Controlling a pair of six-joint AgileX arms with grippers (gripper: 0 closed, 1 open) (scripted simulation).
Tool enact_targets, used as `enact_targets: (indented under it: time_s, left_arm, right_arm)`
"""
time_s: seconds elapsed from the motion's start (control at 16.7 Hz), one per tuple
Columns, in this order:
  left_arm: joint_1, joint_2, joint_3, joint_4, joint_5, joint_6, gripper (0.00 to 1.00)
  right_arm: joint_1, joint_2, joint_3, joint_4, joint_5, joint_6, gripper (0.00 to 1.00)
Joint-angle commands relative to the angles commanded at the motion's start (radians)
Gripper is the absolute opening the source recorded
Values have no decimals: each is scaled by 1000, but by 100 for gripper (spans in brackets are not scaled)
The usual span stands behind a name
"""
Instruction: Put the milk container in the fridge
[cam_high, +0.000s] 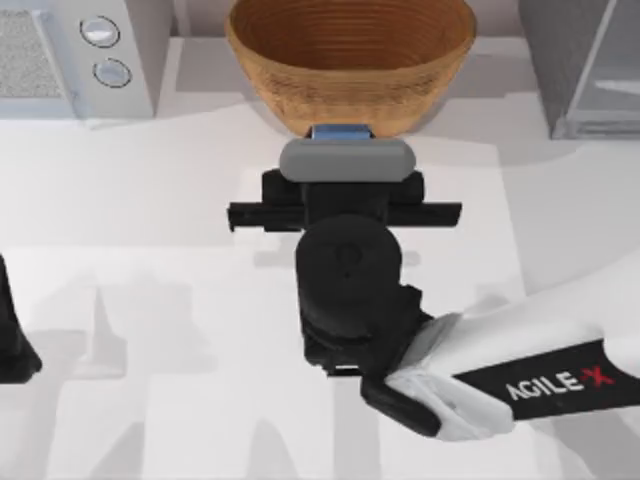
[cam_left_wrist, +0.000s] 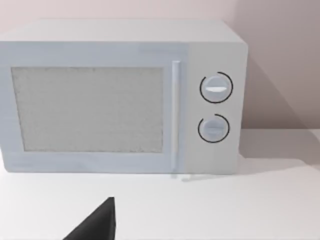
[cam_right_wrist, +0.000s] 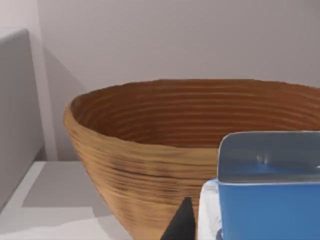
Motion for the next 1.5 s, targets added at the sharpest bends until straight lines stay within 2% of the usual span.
enact_targets:
  time_s: [0.3, 0.6, 0.78, 1.02, 1.26, 1.5]
  left_arm:
    - [0, 0, 0, 0, 0, 0, 100]
    - [0, 0, 0, 0, 0, 0, 100]
    - [0, 0, 0, 0, 0, 0, 100]
    - [0, 0, 0, 0, 0, 0, 100]
    - [0, 0, 0, 0, 0, 0, 100]
    - [0, 0, 0, 0, 0, 0, 100]
  right_arm:
    - [-19, -27, -24, -24, -29, 0, 0]
    - [-191, -281, -219, -258, -227, -22, 0]
    - [-358, -556, -370, -471, -389, -36, 0]
    - [-591, -1050, -554, -730, -606, -37, 0]
    - [-789, -1524, -702, -868, -790, -26, 0]
    - [-925, -1846, -846, -961, -929, -24, 0]
